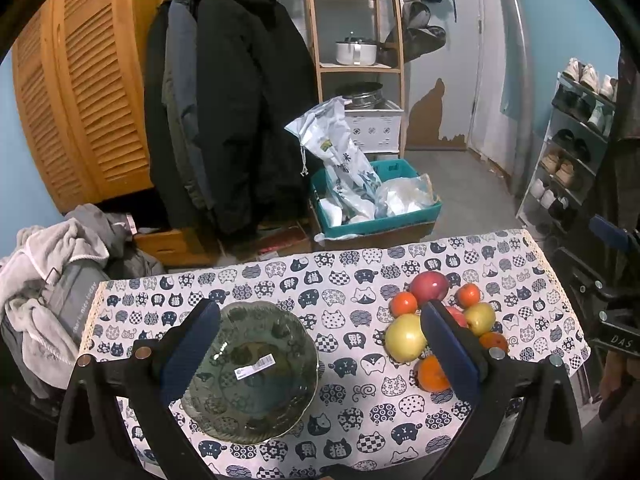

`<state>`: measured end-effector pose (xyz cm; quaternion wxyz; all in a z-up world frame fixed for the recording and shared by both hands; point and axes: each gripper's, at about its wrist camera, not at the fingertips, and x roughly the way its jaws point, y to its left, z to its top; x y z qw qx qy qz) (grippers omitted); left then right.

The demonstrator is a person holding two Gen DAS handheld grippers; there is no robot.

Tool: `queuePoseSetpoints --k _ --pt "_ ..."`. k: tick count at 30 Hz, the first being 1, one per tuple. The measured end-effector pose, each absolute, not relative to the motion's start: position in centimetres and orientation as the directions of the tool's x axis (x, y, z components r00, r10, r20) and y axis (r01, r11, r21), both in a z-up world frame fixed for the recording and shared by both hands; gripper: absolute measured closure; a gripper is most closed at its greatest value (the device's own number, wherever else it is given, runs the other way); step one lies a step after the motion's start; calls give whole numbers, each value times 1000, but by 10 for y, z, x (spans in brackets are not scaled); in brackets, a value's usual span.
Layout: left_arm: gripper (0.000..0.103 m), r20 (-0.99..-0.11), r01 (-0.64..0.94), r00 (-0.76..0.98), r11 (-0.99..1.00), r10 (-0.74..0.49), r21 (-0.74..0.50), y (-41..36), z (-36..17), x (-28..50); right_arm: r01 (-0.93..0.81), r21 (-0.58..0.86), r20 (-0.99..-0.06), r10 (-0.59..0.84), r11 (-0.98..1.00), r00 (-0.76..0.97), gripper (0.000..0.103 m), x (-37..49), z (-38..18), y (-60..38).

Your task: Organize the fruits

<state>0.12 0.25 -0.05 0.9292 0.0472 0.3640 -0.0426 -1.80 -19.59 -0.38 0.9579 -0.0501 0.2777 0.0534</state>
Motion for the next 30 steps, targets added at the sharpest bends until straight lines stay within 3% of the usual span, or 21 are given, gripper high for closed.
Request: queuePoseSetpoints --k 30 --pt "1 -694 129 717 990 -59 49 -2 -8 1 -129 -74 -539 69 989 840 3 -20 -8 -199"
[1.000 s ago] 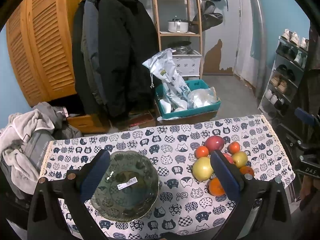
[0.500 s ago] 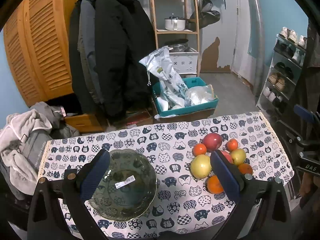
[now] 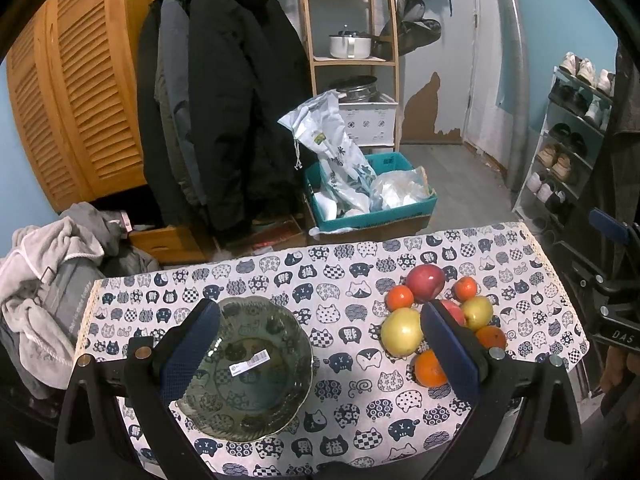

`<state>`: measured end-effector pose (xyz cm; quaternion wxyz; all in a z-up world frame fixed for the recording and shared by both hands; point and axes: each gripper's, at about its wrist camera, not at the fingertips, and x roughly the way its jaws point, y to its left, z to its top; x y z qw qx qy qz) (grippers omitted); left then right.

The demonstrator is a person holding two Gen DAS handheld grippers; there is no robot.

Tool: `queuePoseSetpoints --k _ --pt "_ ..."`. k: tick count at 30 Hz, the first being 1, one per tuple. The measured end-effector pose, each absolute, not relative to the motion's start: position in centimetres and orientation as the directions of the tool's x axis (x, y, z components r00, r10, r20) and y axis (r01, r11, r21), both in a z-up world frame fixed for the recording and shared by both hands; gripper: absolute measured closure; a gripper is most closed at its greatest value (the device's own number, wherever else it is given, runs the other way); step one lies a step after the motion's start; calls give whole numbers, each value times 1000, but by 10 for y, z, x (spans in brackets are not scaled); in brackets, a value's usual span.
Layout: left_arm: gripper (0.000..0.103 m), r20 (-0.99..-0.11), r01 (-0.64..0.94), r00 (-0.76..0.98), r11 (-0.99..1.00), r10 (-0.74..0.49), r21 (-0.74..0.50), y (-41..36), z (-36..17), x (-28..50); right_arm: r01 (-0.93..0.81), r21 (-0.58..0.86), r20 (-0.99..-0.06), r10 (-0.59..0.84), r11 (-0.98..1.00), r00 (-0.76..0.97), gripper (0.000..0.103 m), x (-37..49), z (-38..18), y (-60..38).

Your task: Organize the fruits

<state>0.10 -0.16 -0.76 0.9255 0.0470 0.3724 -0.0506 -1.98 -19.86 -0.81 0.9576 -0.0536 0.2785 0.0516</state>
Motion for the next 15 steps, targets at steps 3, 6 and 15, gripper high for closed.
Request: queuePoseSetpoints --k 3,6,15 --pt "1 -696 129 715 990 -59 48 -2 -8 2 -127 -74 -538 68 989 840 3 -20 -8 -199" --pt "1 -696 133 715 990 -63 47 -2 -10 1 -128 -72 -539 70 989 840 3 -20 -8 -199" --pt "1 -697 138 714 989 -68 46 -4 -11 0 -127 -70 -539 70 989 839 3 -20 -9 -200"
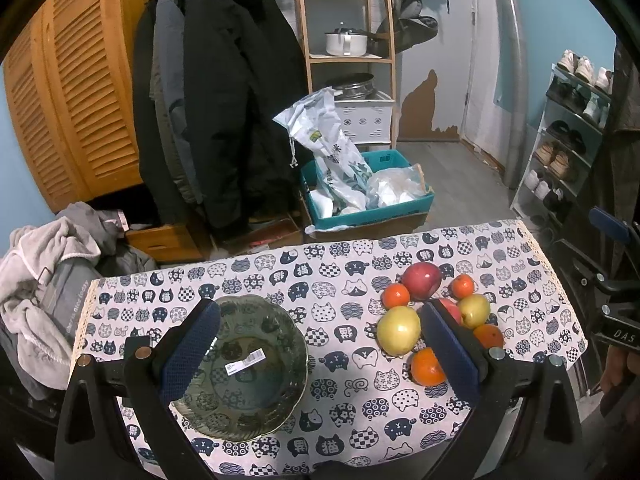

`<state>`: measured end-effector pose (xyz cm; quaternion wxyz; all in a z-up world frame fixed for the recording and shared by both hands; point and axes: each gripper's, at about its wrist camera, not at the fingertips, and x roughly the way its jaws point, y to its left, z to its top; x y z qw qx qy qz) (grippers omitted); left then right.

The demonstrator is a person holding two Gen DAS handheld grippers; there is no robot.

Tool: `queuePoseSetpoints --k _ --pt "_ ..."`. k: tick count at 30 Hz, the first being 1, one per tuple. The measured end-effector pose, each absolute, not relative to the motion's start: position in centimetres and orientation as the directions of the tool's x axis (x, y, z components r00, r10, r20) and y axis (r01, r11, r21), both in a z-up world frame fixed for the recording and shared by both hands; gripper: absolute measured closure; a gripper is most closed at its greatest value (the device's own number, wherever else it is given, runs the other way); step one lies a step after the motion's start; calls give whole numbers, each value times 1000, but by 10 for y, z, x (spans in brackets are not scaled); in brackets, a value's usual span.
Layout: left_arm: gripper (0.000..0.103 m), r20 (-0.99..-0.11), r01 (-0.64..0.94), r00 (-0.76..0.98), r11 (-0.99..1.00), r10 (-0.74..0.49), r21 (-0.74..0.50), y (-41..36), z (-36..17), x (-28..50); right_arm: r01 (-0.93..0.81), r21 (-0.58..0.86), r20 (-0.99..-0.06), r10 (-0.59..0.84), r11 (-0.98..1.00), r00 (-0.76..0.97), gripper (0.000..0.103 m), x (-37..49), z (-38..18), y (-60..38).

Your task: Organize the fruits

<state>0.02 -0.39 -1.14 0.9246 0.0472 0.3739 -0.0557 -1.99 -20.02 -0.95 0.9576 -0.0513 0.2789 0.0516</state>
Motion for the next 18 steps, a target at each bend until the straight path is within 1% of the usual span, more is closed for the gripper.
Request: queuePoseSetpoints --k 18 --pt "1 -709 155 702 986 -67 59 -16 -17 7 -115 -51 -550 68 992 832 3 -20 -17 -214"
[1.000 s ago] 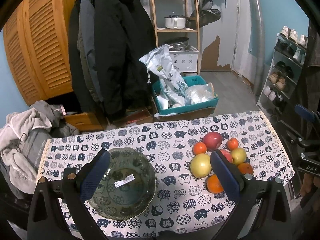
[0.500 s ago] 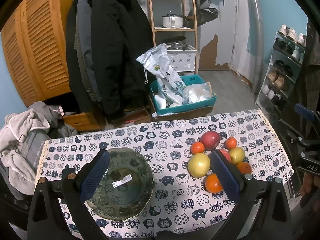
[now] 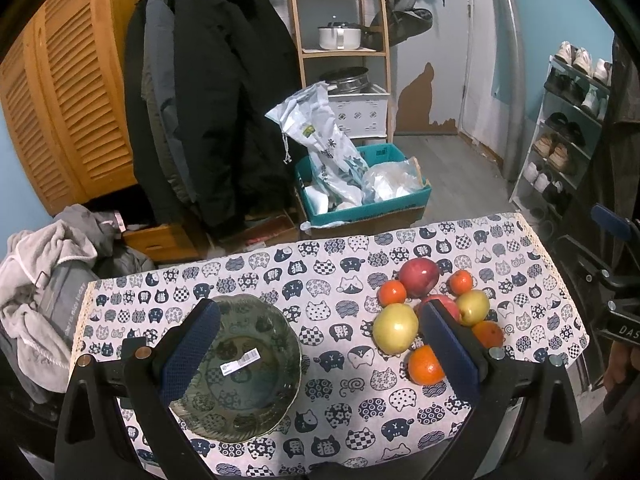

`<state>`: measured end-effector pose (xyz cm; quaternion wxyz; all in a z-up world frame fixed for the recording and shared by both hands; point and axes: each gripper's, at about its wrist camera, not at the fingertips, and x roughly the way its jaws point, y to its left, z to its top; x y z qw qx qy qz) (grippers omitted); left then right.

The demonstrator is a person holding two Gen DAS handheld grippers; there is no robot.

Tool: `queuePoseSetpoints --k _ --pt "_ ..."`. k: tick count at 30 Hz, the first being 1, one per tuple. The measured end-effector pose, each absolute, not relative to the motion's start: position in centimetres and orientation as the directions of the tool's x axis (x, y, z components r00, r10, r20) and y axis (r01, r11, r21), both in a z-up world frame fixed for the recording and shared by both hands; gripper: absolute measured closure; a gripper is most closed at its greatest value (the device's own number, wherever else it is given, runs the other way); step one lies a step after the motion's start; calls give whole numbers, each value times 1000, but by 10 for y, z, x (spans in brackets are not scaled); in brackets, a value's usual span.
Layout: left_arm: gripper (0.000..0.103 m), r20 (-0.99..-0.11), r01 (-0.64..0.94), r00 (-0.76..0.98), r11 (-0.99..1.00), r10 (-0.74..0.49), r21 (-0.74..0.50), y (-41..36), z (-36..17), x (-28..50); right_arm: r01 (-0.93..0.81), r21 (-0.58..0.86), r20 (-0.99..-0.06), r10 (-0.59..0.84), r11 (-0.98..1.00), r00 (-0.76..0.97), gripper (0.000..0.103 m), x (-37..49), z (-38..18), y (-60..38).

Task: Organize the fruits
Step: 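Lower the left tool onto the large yellow-green pear while the right tool lowers onto the large orange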

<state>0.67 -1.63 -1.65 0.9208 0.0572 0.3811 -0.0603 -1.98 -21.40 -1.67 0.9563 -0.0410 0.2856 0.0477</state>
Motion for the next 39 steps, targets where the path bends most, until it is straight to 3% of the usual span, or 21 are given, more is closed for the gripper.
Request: queuePoseSetpoints --k 17,39 --pt "1 -723 169 687 983 -70 65 -25 -26 16 -102 -46 -560 59 994 827 3 -16 -18 -220" --pt "1 -893 248 431 968 -134 -26 -54 -115 64 -69 -20 -772 28 997 634 3 19 -104 -248"
